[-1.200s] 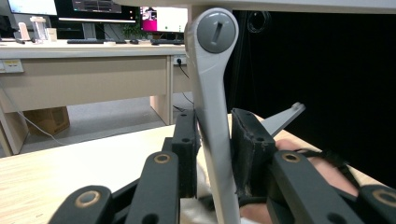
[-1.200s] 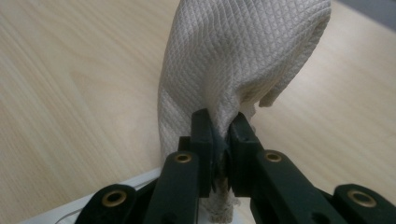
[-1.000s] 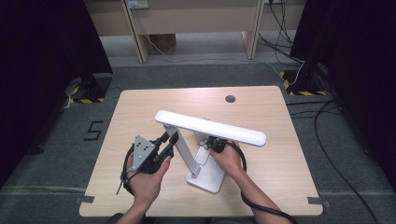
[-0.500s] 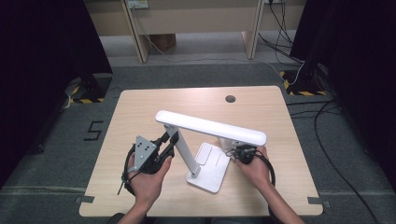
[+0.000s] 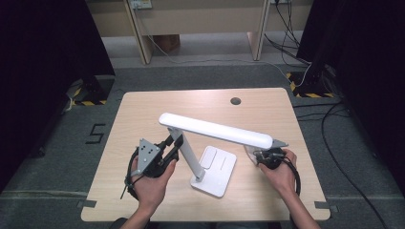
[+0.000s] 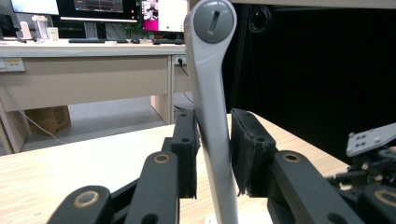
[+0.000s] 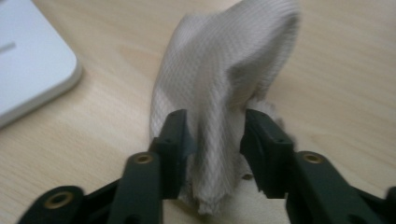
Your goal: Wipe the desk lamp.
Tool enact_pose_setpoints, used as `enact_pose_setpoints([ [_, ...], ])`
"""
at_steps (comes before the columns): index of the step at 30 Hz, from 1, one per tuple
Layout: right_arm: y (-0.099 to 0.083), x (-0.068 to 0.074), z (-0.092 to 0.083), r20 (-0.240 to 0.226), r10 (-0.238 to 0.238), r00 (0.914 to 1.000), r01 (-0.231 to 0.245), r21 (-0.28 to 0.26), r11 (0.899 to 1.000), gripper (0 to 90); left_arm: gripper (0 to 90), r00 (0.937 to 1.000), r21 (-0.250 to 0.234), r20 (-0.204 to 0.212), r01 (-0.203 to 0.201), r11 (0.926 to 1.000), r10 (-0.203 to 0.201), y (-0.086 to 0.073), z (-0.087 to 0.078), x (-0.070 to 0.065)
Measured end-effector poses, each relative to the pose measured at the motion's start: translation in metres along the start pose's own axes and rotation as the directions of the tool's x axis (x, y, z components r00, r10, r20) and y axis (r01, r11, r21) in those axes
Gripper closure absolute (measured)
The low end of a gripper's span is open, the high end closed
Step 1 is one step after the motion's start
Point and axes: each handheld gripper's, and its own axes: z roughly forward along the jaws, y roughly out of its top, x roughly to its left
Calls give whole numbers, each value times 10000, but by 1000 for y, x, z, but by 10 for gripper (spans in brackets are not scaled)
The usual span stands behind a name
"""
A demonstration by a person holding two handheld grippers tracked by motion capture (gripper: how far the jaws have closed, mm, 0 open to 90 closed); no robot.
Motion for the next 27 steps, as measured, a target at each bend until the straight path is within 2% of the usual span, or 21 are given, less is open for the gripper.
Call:
enact_pose_setpoints([
  [3,6,7,-18,597,-187,9980,245,-984,9948,491,706,10000,28,38,36,10000,-36,-1,1,0],
  [5,8,15,-29,787,-374,9962,484,-1436,9885,484,706,10000,33,50,33,10000,-33,-1,1,0],
  [7,7,30,-39,386,-727,9966,782,-1662,9830,512,707,10000,45,72,58,10000,-58,-1,1,0],
  [9,2,47,-41,-647,-1051,9924,945,-1494,9843,576,710,9999,86,87,90,9999,-91,-2,2,1],
  [10,-1,57,-38,-1469,-1250,9812,1085,-1160,9873,647,711,9999,88,91,100,9999,-101,-2,2,1],
  [12,-7,69,-32,-2331,-1317,9635,1182,-713,9904,741,712,9999,105,92,115,9999,-116,-2,1,1],
  [13,-10,74,-27,-2585,-1379,9561,1301,-473,9904,785,712,9999,112,92,127,9999,-128,-2,1,1],
  [15,-14,81,-18,-2808,-1516,9477,1543,-125,9879,847,713,9997,125,141,173,9998,-175,-3,1,2],
  [18,-15,85,-10,-2982,-1422,9438,1509,60,9885,884,714,9996,184,209,164,9997,-168,-4,1,2],
  [22,-11,88,-4,-2967,-1441,9440,1528,62,9882,889,714,9995,207,253,158,9997,-164,-5,1,3],
  [27,-4,86,0,-2793,-1486,9486,1575,93,9875,889,715,9987,278,388,307,9991,-318,-10,-2,5],
])
